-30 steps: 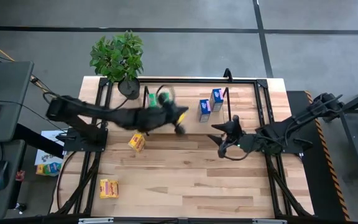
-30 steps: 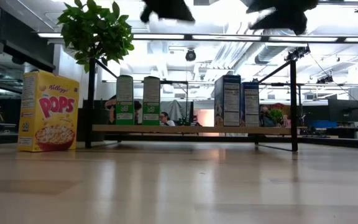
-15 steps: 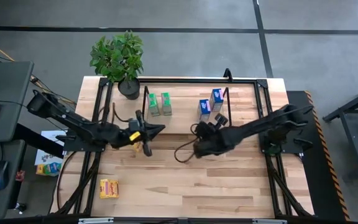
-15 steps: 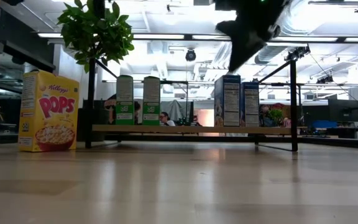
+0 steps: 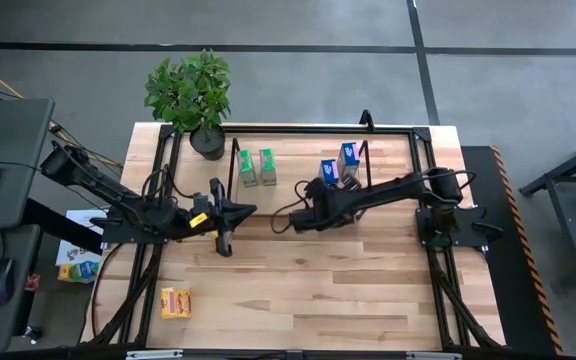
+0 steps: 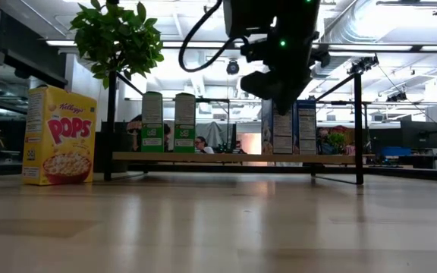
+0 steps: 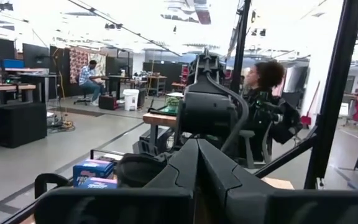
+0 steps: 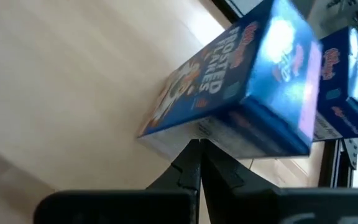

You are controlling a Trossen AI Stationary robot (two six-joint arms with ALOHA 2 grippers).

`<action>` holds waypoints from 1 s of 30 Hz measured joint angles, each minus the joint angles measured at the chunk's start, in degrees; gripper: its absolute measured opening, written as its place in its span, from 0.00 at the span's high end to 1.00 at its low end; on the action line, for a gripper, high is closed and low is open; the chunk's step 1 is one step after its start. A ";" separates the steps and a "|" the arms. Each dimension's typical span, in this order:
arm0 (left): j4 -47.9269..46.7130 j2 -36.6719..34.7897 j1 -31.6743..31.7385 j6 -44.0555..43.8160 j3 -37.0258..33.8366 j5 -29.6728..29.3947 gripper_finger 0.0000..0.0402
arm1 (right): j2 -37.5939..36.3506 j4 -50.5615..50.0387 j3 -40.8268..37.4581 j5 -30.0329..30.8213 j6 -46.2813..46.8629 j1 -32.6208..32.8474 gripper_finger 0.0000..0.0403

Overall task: Stack cereal on shelf
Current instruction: Put the blue cereal box aligned with the other blue cereal box on the shelf

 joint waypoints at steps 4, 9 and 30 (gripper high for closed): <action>0.05 0.00 -0.21 0.00 0.00 -0.10 1.00 | 0.00 -0.04 0.00 0.80 0.83 -1.57 1.00; 0.13 0.00 -0.21 0.00 0.00 -0.16 1.00 | 0.00 1.81 0.00 0.96 0.35 -2.87 1.00; 0.05 0.02 -0.19 0.00 0.00 -0.15 1.00 | 0.00 4.24 -0.04 0.77 -4.16 -8.87 1.00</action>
